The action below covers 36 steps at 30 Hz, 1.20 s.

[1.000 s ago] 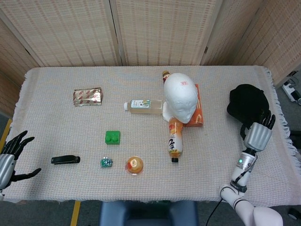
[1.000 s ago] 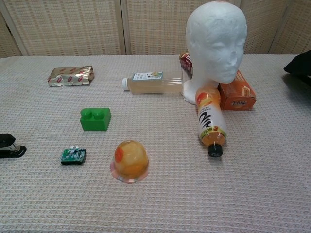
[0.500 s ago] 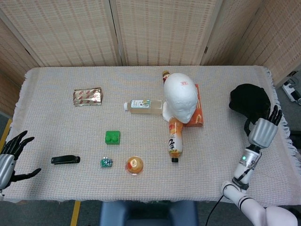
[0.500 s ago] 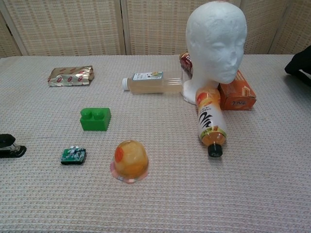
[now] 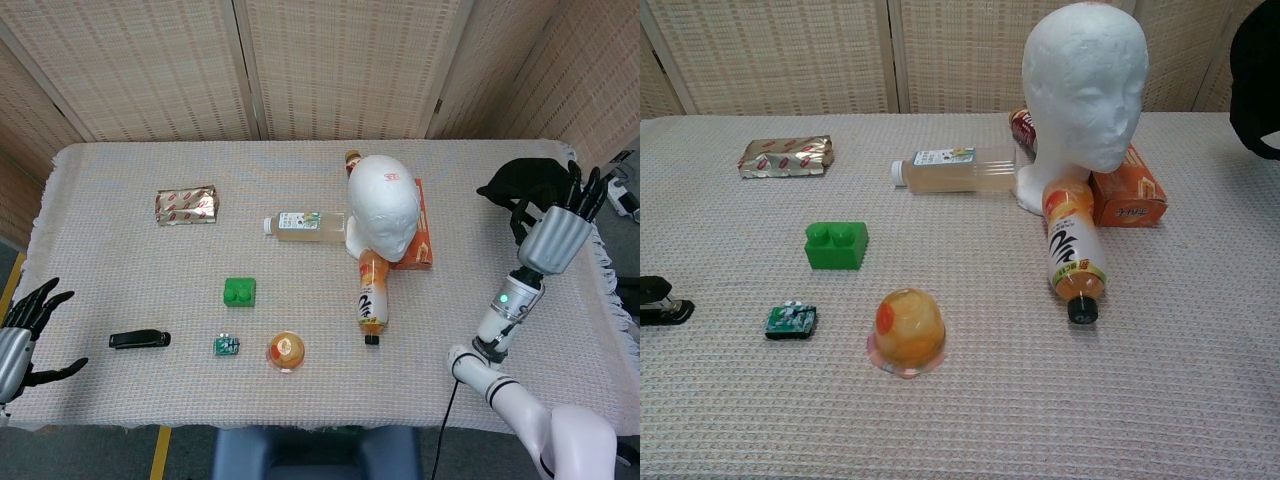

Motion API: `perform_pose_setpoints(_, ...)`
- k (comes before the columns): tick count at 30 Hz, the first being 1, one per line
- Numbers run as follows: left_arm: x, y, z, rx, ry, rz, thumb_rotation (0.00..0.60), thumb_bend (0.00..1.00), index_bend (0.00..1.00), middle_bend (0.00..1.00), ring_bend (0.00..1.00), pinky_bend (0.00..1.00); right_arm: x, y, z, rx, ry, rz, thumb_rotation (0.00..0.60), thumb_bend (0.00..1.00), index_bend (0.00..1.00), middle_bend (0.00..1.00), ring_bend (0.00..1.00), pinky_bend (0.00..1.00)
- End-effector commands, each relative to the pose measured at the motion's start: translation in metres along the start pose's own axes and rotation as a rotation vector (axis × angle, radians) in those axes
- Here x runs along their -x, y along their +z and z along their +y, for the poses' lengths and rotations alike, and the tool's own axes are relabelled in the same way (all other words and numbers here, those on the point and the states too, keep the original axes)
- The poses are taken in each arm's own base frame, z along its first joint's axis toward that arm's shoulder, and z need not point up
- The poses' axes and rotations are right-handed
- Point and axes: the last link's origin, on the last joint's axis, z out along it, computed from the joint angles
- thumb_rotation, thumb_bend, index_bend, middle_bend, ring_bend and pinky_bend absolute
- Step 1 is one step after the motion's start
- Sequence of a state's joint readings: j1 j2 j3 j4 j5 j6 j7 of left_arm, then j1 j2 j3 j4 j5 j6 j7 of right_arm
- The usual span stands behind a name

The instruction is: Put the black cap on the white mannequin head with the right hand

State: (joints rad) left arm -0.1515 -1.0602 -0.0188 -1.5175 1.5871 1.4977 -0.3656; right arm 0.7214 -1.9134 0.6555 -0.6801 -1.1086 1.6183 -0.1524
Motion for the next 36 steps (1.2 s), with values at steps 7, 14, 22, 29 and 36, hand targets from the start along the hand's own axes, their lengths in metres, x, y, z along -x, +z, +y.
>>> perform_pose_setpoints(7,0.0,0.0,-0.001,-0.009,0.009,0.006,0.6,0.17,0.17,0.05,0.0,0.14,-0.009,0.022,-0.058,-0.025,0.096,0.067,0.6,0.44,0.73,0.15,0.0,0.0)
perform_pose_setpoints(14,0.004,0.006,-0.008,-0.053,0.037,-0.007,0.6,0.17,0.17,0.05,0.0,0.14,-0.018,0.042,-0.138,-0.057,0.205,0.089,0.6,0.44,0.73,0.15,0.0,0.0)
perform_pose_setpoints(22,0.007,0.01,-0.011,-0.083,0.063,0.003,0.6,0.17,0.17,0.05,0.0,0.14,-0.016,0.026,-0.205,-0.195,0.283,0.056,0.6,0.44,0.74,0.15,0.0,0.0)
perform_pose_setpoints(29,0.009,0.01,-0.009,-0.079,0.077,-0.007,0.6,0.17,0.17,0.05,0.0,0.14,-0.009,0.005,-0.208,-0.256,0.312,0.033,0.6,0.44,0.73,0.15,0.0,0.0)
perform_pose_setpoints(36,0.009,0.008,-0.006,-0.063,0.075,-0.004,0.6,0.17,0.17,0.05,0.0,0.14,-0.015,-0.005,-0.187,-0.288,0.327,0.051,0.6,0.44,0.73,0.15,0.0,0.0)
